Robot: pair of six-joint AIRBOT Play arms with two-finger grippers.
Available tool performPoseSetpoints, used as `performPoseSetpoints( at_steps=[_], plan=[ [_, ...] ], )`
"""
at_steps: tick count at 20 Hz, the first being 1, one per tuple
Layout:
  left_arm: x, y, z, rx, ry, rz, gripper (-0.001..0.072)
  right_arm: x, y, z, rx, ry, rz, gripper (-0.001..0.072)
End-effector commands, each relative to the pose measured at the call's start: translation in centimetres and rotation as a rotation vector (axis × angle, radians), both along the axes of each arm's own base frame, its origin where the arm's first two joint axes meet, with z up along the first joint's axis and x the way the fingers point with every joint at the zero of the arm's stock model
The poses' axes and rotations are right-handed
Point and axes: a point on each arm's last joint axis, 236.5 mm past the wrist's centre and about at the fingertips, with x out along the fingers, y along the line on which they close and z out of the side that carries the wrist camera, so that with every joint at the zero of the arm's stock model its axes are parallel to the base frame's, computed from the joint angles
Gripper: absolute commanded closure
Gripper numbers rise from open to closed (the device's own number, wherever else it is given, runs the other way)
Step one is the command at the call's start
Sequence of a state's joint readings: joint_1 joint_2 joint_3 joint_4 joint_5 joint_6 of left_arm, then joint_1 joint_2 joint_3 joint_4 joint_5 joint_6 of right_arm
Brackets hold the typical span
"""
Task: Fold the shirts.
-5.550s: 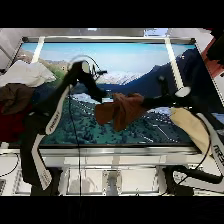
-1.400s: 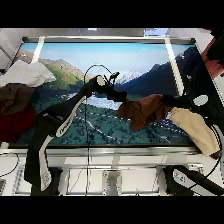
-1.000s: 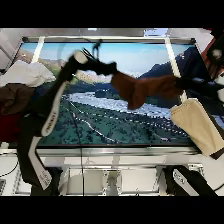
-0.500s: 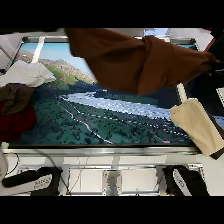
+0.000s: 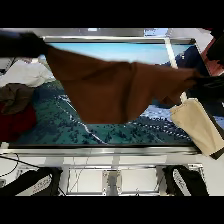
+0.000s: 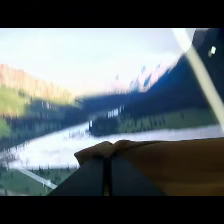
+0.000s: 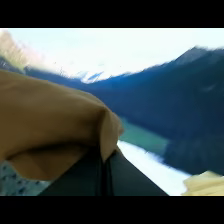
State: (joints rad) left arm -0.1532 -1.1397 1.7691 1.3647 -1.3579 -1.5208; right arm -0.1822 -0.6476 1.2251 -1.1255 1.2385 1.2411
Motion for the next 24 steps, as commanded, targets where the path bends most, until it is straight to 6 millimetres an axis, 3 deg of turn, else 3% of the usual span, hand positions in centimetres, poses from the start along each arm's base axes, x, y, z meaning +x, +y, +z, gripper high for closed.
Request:
performPoseSetpoints(
  at_steps=[1, 7, 11, 12, 13, 17, 21, 24],
  plan=[
    [-1.2, 0.3, -9.4, 0.043, 0.241, 0.000, 0.0693, -0.9, 1.9, -5.9, 0.082, 0.187, 0.065, 0.0687],
    [-1.9, 0.5, -20.1, 0.050, 0.401, 0.029, 0.0693, -0.4, 1.5, -15.5, 0.144, 0.374, 0.016, 0.0672],
    [-2.8, -1.4, -26.1, -0.056, 0.491, 0.042, 0.0693, -0.1, 1.9, -21.2, 0.231, 0.457, -0.033, 0.0663],
    [-2.8, -2.0, -27.0, -0.087, 0.505, 0.048, 0.0693, -0.2, 2.2, -22.6, 0.263, 0.487, -0.042, 0.0579],
    [-2.9, -2.5, -27.9, -0.109, 0.524, 0.049, 0.0693, -0.4, 2.5, -24.0, 0.291, 0.523, -0.049, 0.0451],
    [-2.0, -3.1, -29.3, -0.142, 0.543, 0.064, 0.0693, -1.1, 3.1, -27.7, 0.344, 0.620, -0.069, 0.0440],
    [-1.7, -3.2, -29.3, -0.140, 0.525, 0.056, 0.0693, -1.1, 3.8, -29.1, 0.340, 0.665, -0.035, 0.0438],
    [-1.7, -3.3, -29.2, -0.146, 0.527, 0.053, 0.0693, -0.9, 5.5, -30.4, 0.344, 0.698, 0.004, 0.0437]
  ],
)
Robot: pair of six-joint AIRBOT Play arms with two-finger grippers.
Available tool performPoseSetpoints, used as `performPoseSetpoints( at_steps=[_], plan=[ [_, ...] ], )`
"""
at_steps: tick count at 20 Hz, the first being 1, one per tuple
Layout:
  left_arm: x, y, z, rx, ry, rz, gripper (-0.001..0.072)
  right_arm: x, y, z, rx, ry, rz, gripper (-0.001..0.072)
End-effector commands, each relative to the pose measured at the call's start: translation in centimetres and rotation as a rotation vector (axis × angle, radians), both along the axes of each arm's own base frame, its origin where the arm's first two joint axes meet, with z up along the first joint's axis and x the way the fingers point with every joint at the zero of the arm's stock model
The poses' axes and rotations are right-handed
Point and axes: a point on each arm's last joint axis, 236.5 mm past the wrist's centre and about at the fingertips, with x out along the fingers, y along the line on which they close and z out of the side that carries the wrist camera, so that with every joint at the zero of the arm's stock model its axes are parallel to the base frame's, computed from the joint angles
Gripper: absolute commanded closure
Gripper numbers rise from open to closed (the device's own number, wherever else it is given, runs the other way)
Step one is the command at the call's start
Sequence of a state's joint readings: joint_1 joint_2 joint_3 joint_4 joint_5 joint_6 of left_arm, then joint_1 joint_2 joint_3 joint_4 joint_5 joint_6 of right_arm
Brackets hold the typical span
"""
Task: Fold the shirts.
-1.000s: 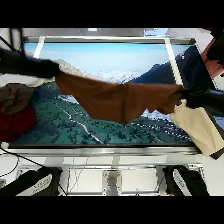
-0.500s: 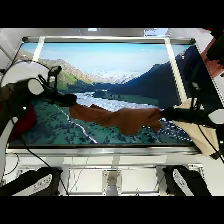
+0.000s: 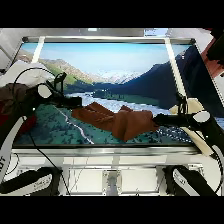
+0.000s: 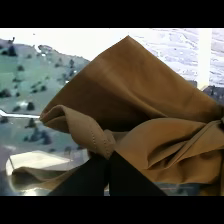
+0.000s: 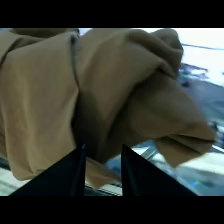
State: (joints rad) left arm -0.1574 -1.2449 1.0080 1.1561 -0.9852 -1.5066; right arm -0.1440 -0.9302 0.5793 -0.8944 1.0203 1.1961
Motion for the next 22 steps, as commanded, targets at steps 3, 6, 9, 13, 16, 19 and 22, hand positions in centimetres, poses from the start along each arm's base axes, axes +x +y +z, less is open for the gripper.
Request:
performPoseSetpoints(
  at_steps=[3, 6, 9, 13, 16, 19, 22],
  plan=[
    [-0.2, -0.3, -0.1, -0.011, 0.010, -0.007, 0.0693, 0.1, 3.3, -0.8, 0.056, -0.001, 0.089, 0.0437],
    [-0.2, -0.3, -0.1, -0.010, 0.010, -0.009, 0.0693, 0.1, 4.2, -0.3, 0.082, -0.014, 0.109, 0.0438],
    [-0.3, -0.3, -0.1, -0.011, 0.011, -0.009, 0.0693, 0.2, 4.1, -0.3, 0.078, -0.020, 0.108, 0.0439],
    [-0.5, -0.3, -0.2, -0.010, 0.020, -0.013, 0.0693, 0.2, 4.3, -0.2, 0.073, -0.044, 0.144, 0.0437],
    [-0.7, -0.3, -0.3, -0.010, 0.027, -0.016, 0.0693, 1.7, 4.3, 0.5, 0.089, -0.101, 0.105, 0.0306],
    [-0.7, -0.3, -0.3, -0.010, 0.028, -0.016, 0.0693, 3.4, 4.2, 1.3, 0.112, -0.149, 0.035, 0.0263],
    [-0.8, -0.3, -0.3, -0.010, 0.033, -0.019, 0.0693, 1.9, 4.3, 0.6, 0.096, -0.103, 0.091, 0.0269]
  ],
)
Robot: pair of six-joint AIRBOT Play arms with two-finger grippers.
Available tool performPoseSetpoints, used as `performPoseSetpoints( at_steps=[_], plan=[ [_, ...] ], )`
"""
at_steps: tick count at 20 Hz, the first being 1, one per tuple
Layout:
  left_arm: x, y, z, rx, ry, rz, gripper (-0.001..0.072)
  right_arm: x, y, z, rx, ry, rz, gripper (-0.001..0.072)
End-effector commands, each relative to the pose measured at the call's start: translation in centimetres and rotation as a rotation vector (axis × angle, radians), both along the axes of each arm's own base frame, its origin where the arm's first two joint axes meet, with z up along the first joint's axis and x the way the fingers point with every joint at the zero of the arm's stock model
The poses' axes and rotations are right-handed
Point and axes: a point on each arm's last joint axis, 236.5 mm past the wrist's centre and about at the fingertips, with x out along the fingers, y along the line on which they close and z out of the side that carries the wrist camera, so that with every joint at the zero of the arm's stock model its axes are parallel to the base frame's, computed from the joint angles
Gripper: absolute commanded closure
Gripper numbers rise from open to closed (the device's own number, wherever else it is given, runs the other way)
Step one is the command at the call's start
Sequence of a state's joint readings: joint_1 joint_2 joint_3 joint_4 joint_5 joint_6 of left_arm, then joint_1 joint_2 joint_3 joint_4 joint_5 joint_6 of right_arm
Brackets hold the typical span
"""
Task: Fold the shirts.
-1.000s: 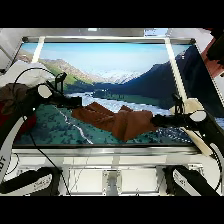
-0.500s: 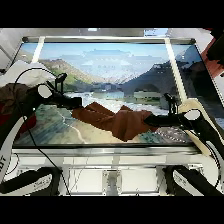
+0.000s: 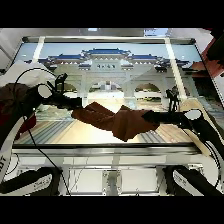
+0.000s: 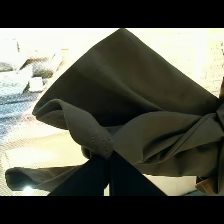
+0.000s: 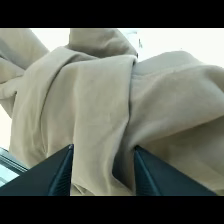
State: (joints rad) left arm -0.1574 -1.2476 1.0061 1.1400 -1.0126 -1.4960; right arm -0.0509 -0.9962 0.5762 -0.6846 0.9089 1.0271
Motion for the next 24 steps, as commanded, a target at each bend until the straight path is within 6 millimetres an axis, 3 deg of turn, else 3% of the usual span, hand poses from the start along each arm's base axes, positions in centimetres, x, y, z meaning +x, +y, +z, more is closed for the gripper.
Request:
performPoseSetpoints(
  at_steps=[1, 3, 6, 9, 11, 13, 14, 17, 20, 21, 22, 24],
  plan=[
    [-0.1, 0.0, -0.1, 0.000, 0.005, -0.002, 0.0693, -1.4, -0.1, -0.8, -0.032, 0.044, 0.048, 0.0334],
    [-0.1, 0.0, -0.1, 0.001, 0.006, -0.002, 0.0693, -2.5, -1.0, -1.9, -0.096, 0.077, 0.085, 0.0491],
    [-0.1, 0.0, -0.1, 0.000, 0.004, -0.002, 0.0693, -2.3, -1.6, -2.3, -0.124, 0.077, 0.073, 0.0686],
    [1.1, 0.2, 0.3, 0.005, -0.045, 0.013, 0.0693, -0.4, -2.7, -1.8, -0.160, 0.014, 0.026, 0.0687],
    [3.2, 0.9, 2.2, 0.019, -0.126, 0.033, 0.0693, 1.5, -3.8, 0.9, -0.169, -0.042, 0.007, 0.0688],
    [5.8, 2.2, 7.5, 0.021, -0.245, 0.053, 0.0693, 3.5, -5.6, 6.6, -0.176, -0.144, -0.011, 0.0688],
    [6.9, 3.0, 11.4, 0.018, -0.318, 0.067, 0.0693, 4.1, -6.8, 10.3, -0.200, -0.214, -0.020, 0.0688],
    [7.0, 6.5, 23.5, 0.092, -0.557, 0.095, 0.0693, 3.1, -10.3, 21.0, -0.344, -0.429, -0.062, 0.0688],
    [2.7, 9.3, 34.1, 0.203, -0.784, 0.128, 0.0693, -0.4, -12.4, 29.9, -0.502, -0.631, -0.147, 0.0688],
    [1.1, 9.7, 36.6, 0.217, -0.845, 0.140, 0.0693, -1.8, -12.6, 32.3, -0.541, -0.691, -0.176, 0.0689],
    [-0.8, 10.1, 38.9, 0.227, -0.905, 0.152, 0.0693, -2.9, -12.5, 34.1, -0.573, -0.741, -0.190, 0.0689],
    [-3.9, 10.5, 41.0, 0.238, -0.963, 0.164, 0.0693, -4.8, -11.8, 36.8, -0.591, -0.821, -0.210, 0.0689]
  ],
)
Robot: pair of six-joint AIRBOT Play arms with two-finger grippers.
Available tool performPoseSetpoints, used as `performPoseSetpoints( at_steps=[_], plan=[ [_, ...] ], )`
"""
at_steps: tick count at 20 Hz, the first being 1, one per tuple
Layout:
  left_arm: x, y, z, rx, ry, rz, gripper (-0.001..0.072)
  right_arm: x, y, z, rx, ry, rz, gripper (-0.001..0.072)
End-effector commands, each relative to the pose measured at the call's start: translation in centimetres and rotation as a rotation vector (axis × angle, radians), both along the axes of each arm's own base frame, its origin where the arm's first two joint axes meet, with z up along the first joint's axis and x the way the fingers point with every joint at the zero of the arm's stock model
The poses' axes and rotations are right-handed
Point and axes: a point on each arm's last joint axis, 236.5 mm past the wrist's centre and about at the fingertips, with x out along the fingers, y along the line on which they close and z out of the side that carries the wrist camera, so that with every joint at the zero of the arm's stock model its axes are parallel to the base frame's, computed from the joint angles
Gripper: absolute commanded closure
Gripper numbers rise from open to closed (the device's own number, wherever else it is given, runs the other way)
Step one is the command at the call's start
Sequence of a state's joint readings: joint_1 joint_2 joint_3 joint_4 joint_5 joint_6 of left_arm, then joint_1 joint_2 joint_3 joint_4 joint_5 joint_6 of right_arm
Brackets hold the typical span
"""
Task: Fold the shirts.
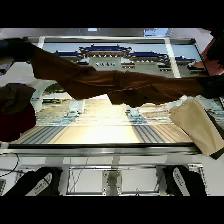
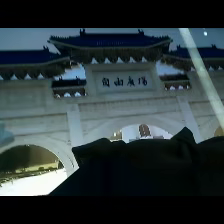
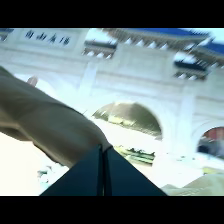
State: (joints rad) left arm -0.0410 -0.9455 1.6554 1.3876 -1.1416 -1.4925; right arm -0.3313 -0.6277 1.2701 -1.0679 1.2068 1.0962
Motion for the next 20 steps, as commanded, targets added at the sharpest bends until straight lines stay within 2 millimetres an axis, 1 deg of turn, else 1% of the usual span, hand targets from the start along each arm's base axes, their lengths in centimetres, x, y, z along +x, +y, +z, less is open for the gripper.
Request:
performPoseSetpoints(
  at_steps=[1, 2, 3, 4, 5, 6, 7, 8, 9, 10, 11, 12, 13, 15, 16, 17, 19, 20],
  plan=[
    [-5.8, 2.1, 4.8, 0.058, -0.109, 0.058, 0.0693, -4.1, 0.1, 5.7, -0.064, -0.152, -0.055, 0.0689],
    [-6.7, 2.2, 4.1, 0.068, -0.074, 0.059, 0.0693, -4.4, 0.3, 6.1, -0.053, -0.165, -0.058, 0.0689],
    [-7.1, 2.3, 2.8, 0.078, -0.016, 0.057, 0.0693, -4.3, 0.4, 6.1, -0.029, -0.163, -0.060, 0.0689],
    [-6.8, 2.2, 1.3, 0.080, 0.041, 0.053, 0.0693, -4.0, 0.9, 5.9, 0.001, -0.154, -0.042, 0.0689],
    [-6.0, 2.2, -0.9, 0.087, 0.115, 0.049, 0.0693, -3.3, 1.7, 5.3, 0.044, -0.135, -0.011, 0.0689],
    [-5.1, 2.1, -3.6, 0.092, 0.200, 0.041, 0.0693, -2.3, 2.5, 4.2, 0.103, -0.102, 0.029, 0.0689],
    [-4.0, 1.9, -7.1, 0.095, 0.301, 0.032, 0.0693, -1.1, 3.1, 2.7, 0.157, -0.062, 0.062, 0.0689],
    [-2.8, 1.8, -11.0, 0.101, 0.404, 0.027, 0.0693, 0.4, 3.3, 0.6, 0.213, -0.008, 0.080, 0.0689],
    [-1.9, 1.8, -15.6, 0.110, 0.523, 0.020, 0.0693, 2.1, 2.9, -1.6, 0.252, 0.039, 0.077, 0.0689],
    [-1.4, 2.0, -20.0, 0.126, 0.639, 0.017, 0.0693, 3.8, 2.0, -4.1, 0.284, 0.087, 0.053, 0.0688],
    [-1.2, 2.4, -24.6, 0.147, 0.767, 0.022, 0.0693, 5.6, 1.2, -6.8, 0.323, 0.132, 0.020, 0.0689],
    [-1.5, 2.8, -28.4, 0.166, 0.874, 0.026, 0.0693, 7.1, 0.5, -9.1, 0.364, 0.164, -0.011, 0.0689],
    [-1.9, 3.1, -31.6, 0.177, 0.976, 0.031, 0.0693, 8.6, 0.0, -10.9, 0.418, 0.181, -0.039, 0.0689],
    [-1.8, 2.9, -35.7, 0.164, 1.093, 0.042, 0.0693, 11.7, -0.6, -13.3, 0.560, 0.177, -0.101, 0.0689],
    [-1.4, 2.8, -37.0, 0.157, 1.112, 0.042, 0.0693, 13.0, -0.8, -14.2, 0.586, 0.171, -0.123, 0.0689],
    [-0.7, 2.7, -38.2, 0.146, 1.113, 0.053, 0.0693, 14.4, -0.5, -15.4, 0.580, 0.169, -0.135, 0.0689],
    [1.2, 2.6, -39.6, 0.133, 1.072, 0.072, 0.0693, 16.9, 1.1, -17.6, 0.549, 0.162, -0.137, 0.0689],
    [2.1, 2.6, -40.0, 0.130, 1.043, 0.076, 0.0693, 18.3, 2.5, -19.2, 0.527, 0.163, -0.135, 0.0690]
  ],
)
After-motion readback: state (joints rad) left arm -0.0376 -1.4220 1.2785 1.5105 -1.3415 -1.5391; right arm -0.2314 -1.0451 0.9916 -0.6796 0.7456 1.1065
